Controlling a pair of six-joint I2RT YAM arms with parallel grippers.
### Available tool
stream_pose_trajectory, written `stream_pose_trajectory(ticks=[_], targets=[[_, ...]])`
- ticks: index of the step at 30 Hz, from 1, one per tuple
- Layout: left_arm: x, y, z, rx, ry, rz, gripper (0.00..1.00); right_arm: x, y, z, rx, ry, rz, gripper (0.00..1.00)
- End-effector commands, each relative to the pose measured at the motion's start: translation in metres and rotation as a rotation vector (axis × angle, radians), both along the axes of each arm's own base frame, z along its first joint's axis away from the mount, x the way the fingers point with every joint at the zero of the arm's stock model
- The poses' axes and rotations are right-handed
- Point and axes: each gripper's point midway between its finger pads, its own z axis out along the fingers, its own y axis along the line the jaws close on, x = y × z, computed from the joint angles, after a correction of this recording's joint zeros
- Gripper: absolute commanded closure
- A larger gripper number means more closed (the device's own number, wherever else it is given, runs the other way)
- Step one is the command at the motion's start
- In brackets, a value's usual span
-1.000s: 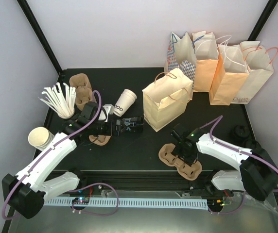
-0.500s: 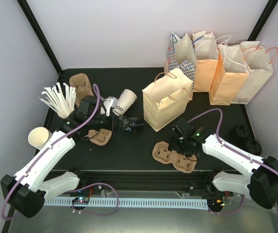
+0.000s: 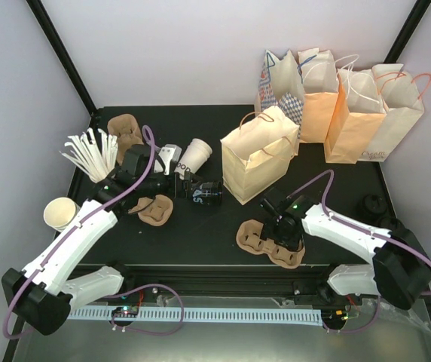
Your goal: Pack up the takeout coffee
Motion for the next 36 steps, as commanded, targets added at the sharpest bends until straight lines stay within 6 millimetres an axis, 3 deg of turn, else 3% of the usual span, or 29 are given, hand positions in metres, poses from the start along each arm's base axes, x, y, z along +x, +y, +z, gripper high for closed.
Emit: stream_pose_trajectory(ticks=[1, 16, 26, 31, 36], targets=[[0.006, 0.010, 0.026, 0.012, -0.082, 0.043, 0.01, 0.002, 0.005, -0.007, 0.003, 0.016, -0.073, 0.30], [0.005, 0.013, 0.028, 0.003, -0.087, 0.042, 0.01, 0.005, 0.020, -0.012, 0.027, 0.041, -0.056, 0.48], [0.004, 0.014, 0.028, 0.002, -0.087, 0.040, 0.01, 0.013, 0.040, 0.024, 0.173, -0.066, 0.075, 0.62], [0.007, 0.010, 0.038, -0.019, -0.100, 0.030, 0.01, 0.017, 0.049, 0.063, 0.231, -0.155, 0.233, 0.62], [0.015, -0.004, 0.054, -0.098, -0.101, 0.009, 0.01, 0.024, 0.065, 0.141, 0.364, -0.394, 0.450, 0.62]])
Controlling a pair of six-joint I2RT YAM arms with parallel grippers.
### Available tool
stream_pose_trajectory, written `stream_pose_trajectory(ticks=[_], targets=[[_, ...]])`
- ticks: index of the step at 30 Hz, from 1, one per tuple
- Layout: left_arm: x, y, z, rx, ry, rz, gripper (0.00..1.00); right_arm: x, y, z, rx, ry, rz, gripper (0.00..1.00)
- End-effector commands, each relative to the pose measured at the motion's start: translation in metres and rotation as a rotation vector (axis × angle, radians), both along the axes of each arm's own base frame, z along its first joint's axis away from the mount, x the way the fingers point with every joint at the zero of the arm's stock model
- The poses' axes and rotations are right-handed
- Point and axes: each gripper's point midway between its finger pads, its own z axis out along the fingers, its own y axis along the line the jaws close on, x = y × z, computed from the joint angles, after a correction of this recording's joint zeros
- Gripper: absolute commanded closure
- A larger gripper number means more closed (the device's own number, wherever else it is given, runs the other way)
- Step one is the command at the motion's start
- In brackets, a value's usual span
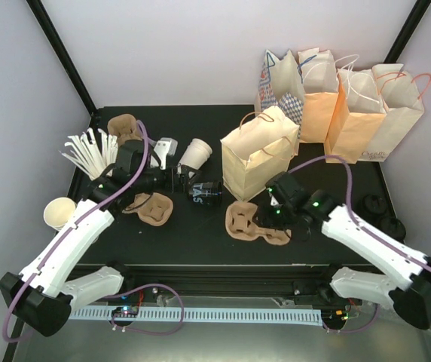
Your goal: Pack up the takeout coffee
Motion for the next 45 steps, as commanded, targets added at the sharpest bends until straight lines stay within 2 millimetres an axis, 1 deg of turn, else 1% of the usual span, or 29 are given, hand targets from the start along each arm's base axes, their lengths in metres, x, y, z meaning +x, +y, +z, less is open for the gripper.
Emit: stream_pose_trajectory(ticks=[1, 3, 5, 6, 9, 11, 13, 15, 17, 18, 20, 22, 25, 26, 28, 31, 33, 34, 36, 37, 38, 45], targets=[[0.011, -0.017, 0.039, -0.123, -0.045, -0.032, 0.01, 0.003, 0.014, 0.079, 0.133, -0.258, 0.214, 0.62], [0.019, -0.025, 0.042, -0.179, -0.009, -0.027, 0.02, 0.005, 0.012, 0.111, 0.166, -0.368, 0.248, 0.62], [0.028, -0.034, 0.042, -0.231, 0.045, -0.006, 0.03, 0.005, 0.008, 0.139, 0.189, -0.465, 0.256, 0.62], [0.032, -0.039, 0.042, -0.257, 0.072, -0.001, 0.04, 0.006, 0.005, 0.156, 0.204, -0.517, 0.255, 0.62], [0.044, -0.058, 0.045, -0.323, 0.154, 0.001, 0.07, 0.008, -0.004, 0.194, 0.225, -0.643, 0.239, 0.62], [0.052, -0.072, 0.036, -0.315, 0.230, 0.003, 0.08, 0.010, -0.010, 0.221, 0.236, -0.721, 0.218, 0.62], [0.058, -0.086, 0.030, -0.306, 0.310, 0.017, 0.09, 0.015, -0.014, 0.243, 0.232, -0.782, 0.206, 0.62], [0.062, -0.101, 0.025, -0.304, 0.376, 0.023, 0.10, 0.020, -0.014, 0.261, 0.227, -0.826, 0.206, 0.63], [0.064, -0.114, 0.021, -0.309, 0.420, 0.036, 0.10, 0.027, -0.013, 0.273, 0.203, -0.848, 0.207, 0.63], [0.065, -0.119, 0.023, -0.319, 0.426, 0.042, 0.10, 0.031, -0.013, 0.280, 0.198, -0.862, 0.208, 0.63], [0.068, -0.124, 0.021, -0.336, 0.445, 0.076, 0.10, 0.040, -0.014, 0.291, 0.190, -0.884, 0.195, 0.63], [0.071, -0.123, 0.015, -0.344, 0.477, 0.122, 0.14, 0.051, -0.016, 0.303, 0.200, -0.907, 0.173, 0.65], [0.074, -0.120, 0.001, -0.323, 0.519, 0.187, 0.25, 0.066, -0.014, 0.313, 0.229, -0.915, 0.162, 0.66], [0.075, -0.119, 0.000, -0.316, 0.521, 0.200, 0.29, 0.070, -0.012, 0.316, 0.238, -0.914, 0.168, 0.66], [0.076, -0.118, 0.000, -0.298, 0.513, 0.216, 0.43, 0.076, -0.007, 0.319, 0.254, -0.908, 0.193, 0.66], [0.074, -0.115, 0.006, -0.278, 0.492, 0.213, 0.64, 0.081, 0.002, 0.326, 0.302, -0.922, 0.245, 0.65], [0.071, -0.114, 0.008, -0.267, 0.481, 0.198, 0.76, 0.085, 0.007, 0.329, 0.341, -0.922, 0.276, 0.65], [0.069, -0.114, 0.009, -0.262, 0.477, 0.184, 0.85, 0.087, 0.010, 0.329, 0.360, -0.913, 0.295, 0.65], [0.063, -0.115, 0.010, -0.249, 0.479, 0.148, 0.94, 0.089, 0.017, 0.332, 0.385, -0.893, 0.337, 0.65], [0.061, -0.114, 0.012, -0.244, 0.477, 0.137, 0.97, 0.092, 0.024, 0.329, 0.398, -0.868, 0.363, 0.65], [0.058, -0.114, 0.013, -0.236, 0.476, 0.127, 0.98, 0.092, 0.028, 0.327, 0.409, -0.849, 0.382, 0.65], [0.039, -0.104, 0.027, -0.213, 0.454, 0.078, 0.98, 0.089, 0.042, 0.315, 0.489, -0.763, 0.419, 0.65]])
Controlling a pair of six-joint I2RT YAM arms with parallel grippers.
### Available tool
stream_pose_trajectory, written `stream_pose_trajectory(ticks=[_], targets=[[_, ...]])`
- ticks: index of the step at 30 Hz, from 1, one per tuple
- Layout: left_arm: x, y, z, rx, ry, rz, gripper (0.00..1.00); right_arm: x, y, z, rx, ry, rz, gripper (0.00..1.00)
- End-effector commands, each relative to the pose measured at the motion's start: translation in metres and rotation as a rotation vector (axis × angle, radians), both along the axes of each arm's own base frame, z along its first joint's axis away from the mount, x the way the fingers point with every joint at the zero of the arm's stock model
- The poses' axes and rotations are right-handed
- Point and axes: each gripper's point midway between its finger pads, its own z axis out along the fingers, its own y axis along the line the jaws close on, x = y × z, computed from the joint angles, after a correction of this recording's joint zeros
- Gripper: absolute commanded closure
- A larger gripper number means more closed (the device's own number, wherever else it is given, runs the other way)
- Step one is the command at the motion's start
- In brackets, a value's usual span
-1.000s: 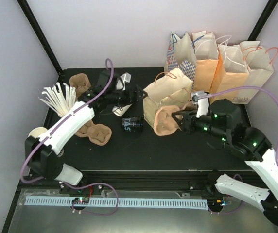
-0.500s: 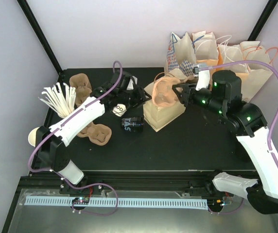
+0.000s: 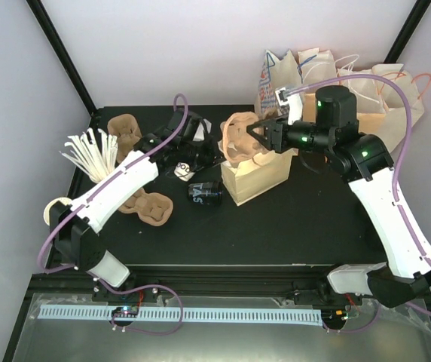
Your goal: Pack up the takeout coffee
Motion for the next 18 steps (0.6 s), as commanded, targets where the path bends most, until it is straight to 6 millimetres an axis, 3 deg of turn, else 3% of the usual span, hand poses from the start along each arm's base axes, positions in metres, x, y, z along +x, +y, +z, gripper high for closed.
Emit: stream_pose_trajectory(ticks=[1, 11, 18], targets=[[-0.025, 0.005, 0.035, -0.023, -0.046, -0.078, 0.98, -0.015, 0.010, 0.004, 0.060, 0.018, 0.099, 0.65], [-0.065, 0.012, 0.034, -0.080, 0.032, -0.148, 0.99, -0.025, 0.021, -0.024, 0.089, 0.101, 0.187, 0.65], [-0.073, 0.004, 0.034, -0.191, 0.098, -0.143, 0.98, -0.038, 0.019, -0.012, 0.152, 0.110, 0.198, 0.65]])
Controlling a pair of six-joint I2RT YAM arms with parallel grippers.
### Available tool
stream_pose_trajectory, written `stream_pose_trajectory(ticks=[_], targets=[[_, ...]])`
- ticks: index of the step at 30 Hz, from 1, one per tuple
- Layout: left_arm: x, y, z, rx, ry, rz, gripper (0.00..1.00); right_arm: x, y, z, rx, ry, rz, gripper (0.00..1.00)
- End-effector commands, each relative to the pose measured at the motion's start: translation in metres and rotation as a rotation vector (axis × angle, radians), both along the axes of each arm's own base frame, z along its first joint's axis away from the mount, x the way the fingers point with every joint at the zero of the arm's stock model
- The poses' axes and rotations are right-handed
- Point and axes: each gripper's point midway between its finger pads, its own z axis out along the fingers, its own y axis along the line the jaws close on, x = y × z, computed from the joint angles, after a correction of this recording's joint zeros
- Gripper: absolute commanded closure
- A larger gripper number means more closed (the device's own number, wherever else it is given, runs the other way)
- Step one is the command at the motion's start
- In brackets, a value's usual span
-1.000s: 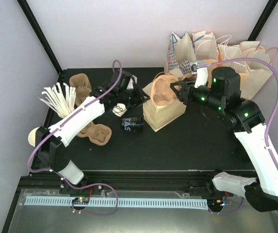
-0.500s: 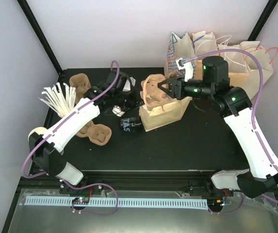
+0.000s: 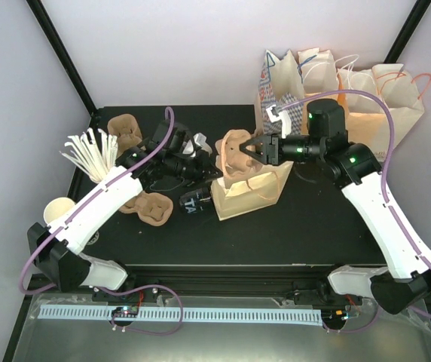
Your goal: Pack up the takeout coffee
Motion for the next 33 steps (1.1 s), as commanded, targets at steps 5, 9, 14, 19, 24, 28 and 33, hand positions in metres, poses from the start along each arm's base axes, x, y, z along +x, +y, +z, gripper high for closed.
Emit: stream_pose_trajectory(ticks=[5, 9, 14, 19, 24, 28, 33], targets=[[-0.009, -0.016, 0.012, -0.127, 0.069, -0.038, 0.97, -0.025, 0.001, 0.029, 0.124, 0.019, 0.064, 0.66], [-0.013, -0.019, 0.013, -0.149, 0.084, -0.054, 0.97, -0.028, 0.002, 0.021, 0.159, 0.036, 0.069, 0.66], [-0.022, -0.017, 0.010, -0.147, 0.113, -0.081, 0.97, -0.020, 0.005, -0.013, 0.092, 0.066, 0.075, 0.66], [-0.029, -0.014, 0.005, -0.140, 0.118, -0.097, 0.96, -0.008, -0.002, -0.042, -0.046, 0.074, 0.028, 0.66], [-0.031, -0.013, -0.003, -0.128, 0.131, -0.101, 0.96, -0.007, -0.017, -0.066, -0.207, 0.109, -0.004, 0.65], [-0.031, -0.013, -0.002, -0.132, 0.118, -0.104, 0.95, -0.009, -0.032, -0.088, -0.301, 0.164, -0.065, 0.65], [-0.031, -0.011, -0.001, -0.129, 0.114, -0.092, 0.94, -0.005, -0.054, -0.103, -0.430, 0.187, -0.156, 0.65]])
